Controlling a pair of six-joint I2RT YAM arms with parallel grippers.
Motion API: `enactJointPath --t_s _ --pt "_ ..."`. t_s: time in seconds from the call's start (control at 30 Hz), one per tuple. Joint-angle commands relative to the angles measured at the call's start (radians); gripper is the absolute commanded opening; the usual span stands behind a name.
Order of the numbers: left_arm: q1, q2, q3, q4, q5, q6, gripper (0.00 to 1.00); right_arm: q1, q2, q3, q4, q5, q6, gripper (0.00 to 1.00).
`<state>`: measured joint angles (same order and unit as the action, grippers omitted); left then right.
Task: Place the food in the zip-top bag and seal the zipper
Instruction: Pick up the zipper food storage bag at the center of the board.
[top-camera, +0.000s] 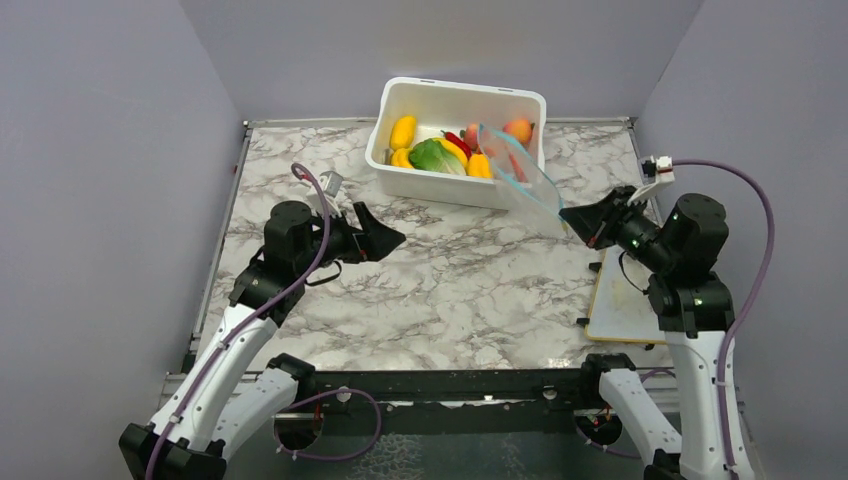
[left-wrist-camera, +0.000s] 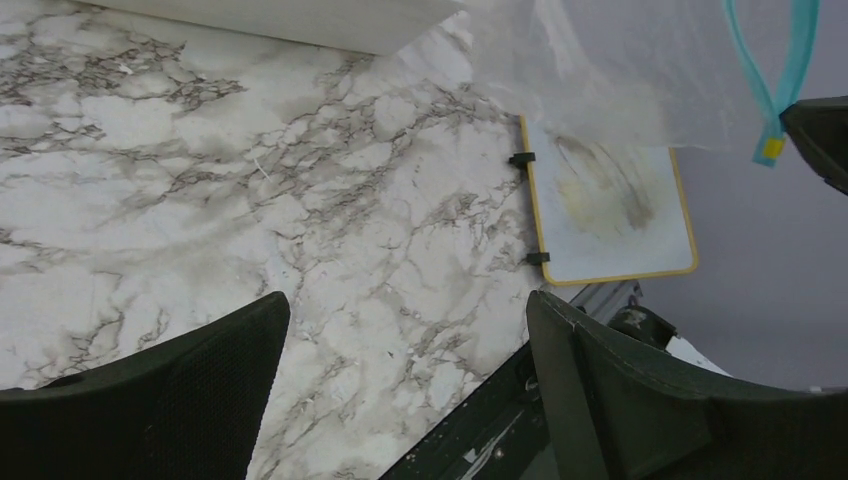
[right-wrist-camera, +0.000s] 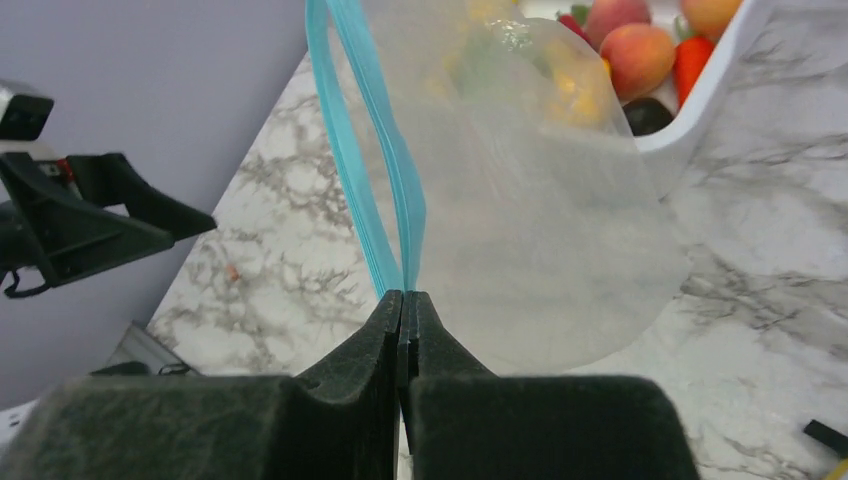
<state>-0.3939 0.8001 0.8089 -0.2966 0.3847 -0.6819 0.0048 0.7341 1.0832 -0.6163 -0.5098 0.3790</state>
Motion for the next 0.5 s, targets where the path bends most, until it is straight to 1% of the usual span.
enactJointPath --t_s 0.0,0.1,0.17,0.23,0.33,0.4,0.47 --pt "0.005 0.023 0.016 0.034 0.111 -0.058 0.91 -0.005 -0.006 -0.095 0.013 -0.201 0.066 0.01" --pt "0.005 0.028 -0.003 0.052 0.114 -0.039 0.91 -0.005 -0.055 -0.145 0.015 -0.208 0.093 0.01" --pt "0.005 0.032 -0.016 0.062 0.125 -0.051 0.89 -0.005 -0.083 -0.191 0.043 -0.257 0.136 0.01" --pt "0.005 0.036 -0.026 0.082 0.144 -0.082 0.87 -0.005 -0.110 -0.252 0.102 -0.304 0.184 0.01" --pt "0.005 0.043 -0.019 0.083 0.142 -0.136 0.87 -0.005 -0.149 -0.347 0.203 -0.297 0.204 0.01" --pt "0.004 0.039 -0.015 0.101 0.138 -0.182 0.87 -0.005 -0.152 -0.370 0.224 -0.303 0.196 0.01" --pt "0.005 0.028 -0.043 0.145 0.123 -0.260 0.86 -0.005 -0.141 -0.384 0.242 -0.327 0.203 0.01"
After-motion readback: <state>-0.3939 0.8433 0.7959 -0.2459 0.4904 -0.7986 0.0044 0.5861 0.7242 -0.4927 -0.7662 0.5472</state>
